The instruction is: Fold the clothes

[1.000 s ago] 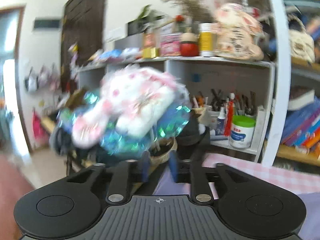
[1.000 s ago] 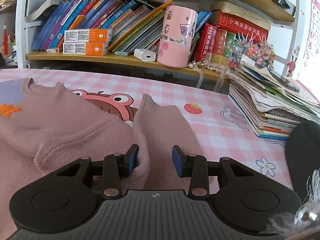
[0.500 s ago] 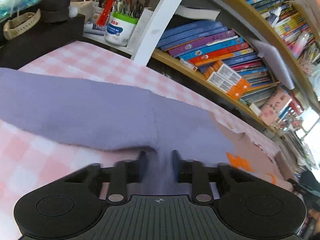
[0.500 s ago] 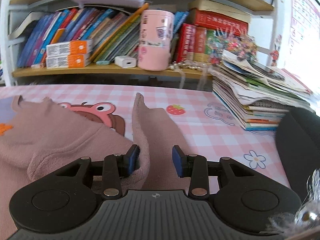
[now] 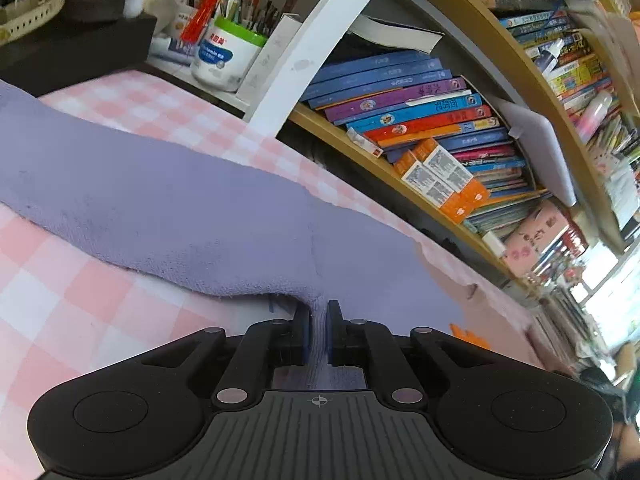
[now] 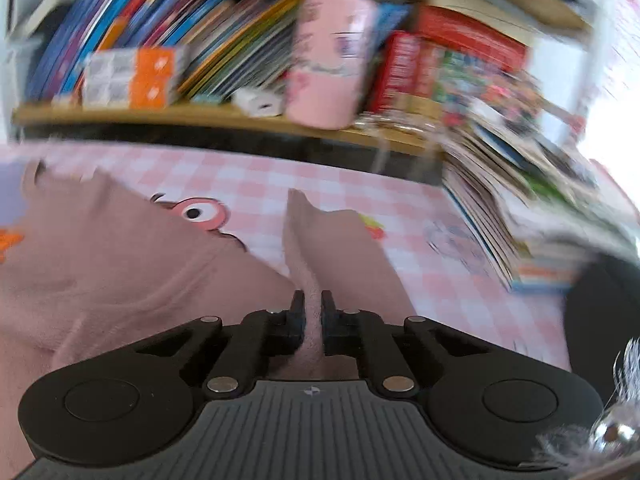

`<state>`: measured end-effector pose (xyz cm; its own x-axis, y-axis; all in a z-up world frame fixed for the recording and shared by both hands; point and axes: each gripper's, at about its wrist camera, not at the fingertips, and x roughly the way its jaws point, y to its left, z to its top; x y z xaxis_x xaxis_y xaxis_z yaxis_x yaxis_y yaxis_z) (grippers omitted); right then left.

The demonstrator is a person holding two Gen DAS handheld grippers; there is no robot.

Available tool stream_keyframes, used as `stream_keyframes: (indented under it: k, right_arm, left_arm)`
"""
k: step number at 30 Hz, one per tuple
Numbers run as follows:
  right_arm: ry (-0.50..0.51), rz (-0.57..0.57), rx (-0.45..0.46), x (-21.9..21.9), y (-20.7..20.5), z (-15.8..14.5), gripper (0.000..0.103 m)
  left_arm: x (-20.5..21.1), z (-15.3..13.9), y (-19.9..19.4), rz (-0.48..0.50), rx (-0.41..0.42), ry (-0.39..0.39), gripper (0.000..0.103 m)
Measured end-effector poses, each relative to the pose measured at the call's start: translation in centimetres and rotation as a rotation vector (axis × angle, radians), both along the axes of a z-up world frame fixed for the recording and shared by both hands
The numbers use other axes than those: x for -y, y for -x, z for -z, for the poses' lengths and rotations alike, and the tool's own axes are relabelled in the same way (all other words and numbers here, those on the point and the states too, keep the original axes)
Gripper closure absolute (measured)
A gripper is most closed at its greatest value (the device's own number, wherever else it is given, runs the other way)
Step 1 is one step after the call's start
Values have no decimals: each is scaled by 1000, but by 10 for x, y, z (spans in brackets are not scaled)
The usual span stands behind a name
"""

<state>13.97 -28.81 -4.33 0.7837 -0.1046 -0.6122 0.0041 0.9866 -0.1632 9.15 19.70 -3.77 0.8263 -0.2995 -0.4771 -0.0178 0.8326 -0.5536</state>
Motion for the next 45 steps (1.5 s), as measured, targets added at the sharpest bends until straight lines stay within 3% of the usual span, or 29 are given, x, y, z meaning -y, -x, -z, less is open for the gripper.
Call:
stream_keyframes:
  k: [3,6,8,11,14,17,19,22,27,31,34,36,41,43,44,45]
  right_arm:
    - [-5,-48,-8,-8,-23,-21,97]
    - [-139,-8,172,1,-23,-68,97]
    - [-240,76,318,19,-6,-92,97]
    - [-271,266,414,47,19,-88,96]
    - [-364,439,279,85,24,-48,84]
    - [-494,531,121,118,30,-8,79]
    - [-554,522,103,124,43,1,72]
    - [-568,416,79,112,61,1,57]
    - [-624,273,40,80,84,0,56]
    - [-705,296,34,68,92,7,66]
    - [-769,243,12,56,95,8,65]
    - [-809,176,-13,45,96,7,59]
    - [-588,34,-19,-3,79,-1,56]
    - [-507,19,-41,-18,66,2,66]
    - [-501,23,-40,-20,62,3,80]
    - [-498,27,-39,-21,59,4,87]
  left_arm:
    - [-6,2,0,5,-2,44,94]
    - [-12,5,0,6,-6,89,93]
    - [-11,4,1,8,-5,83,93]
    - [-7,3,1,18,-4,57,93]
    - [0,1,1,38,-4,24,93]
    - [1,0,2,41,-4,9,92]
    - [-1,1,2,34,-4,16,90]
    - [-1,1,3,29,-3,15,90]
    - [3,-4,8,18,2,-8,90]
    - [3,-5,16,14,8,4,90]
    - [3,-6,23,12,12,16,90]
    - [3,-5,23,18,10,20,90]
    - [5,-2,17,41,2,20,95]
    - [3,-1,8,43,-3,8,96]
    - [2,-1,4,41,-6,3,97]
    - [0,-1,-1,39,-10,-2,97]
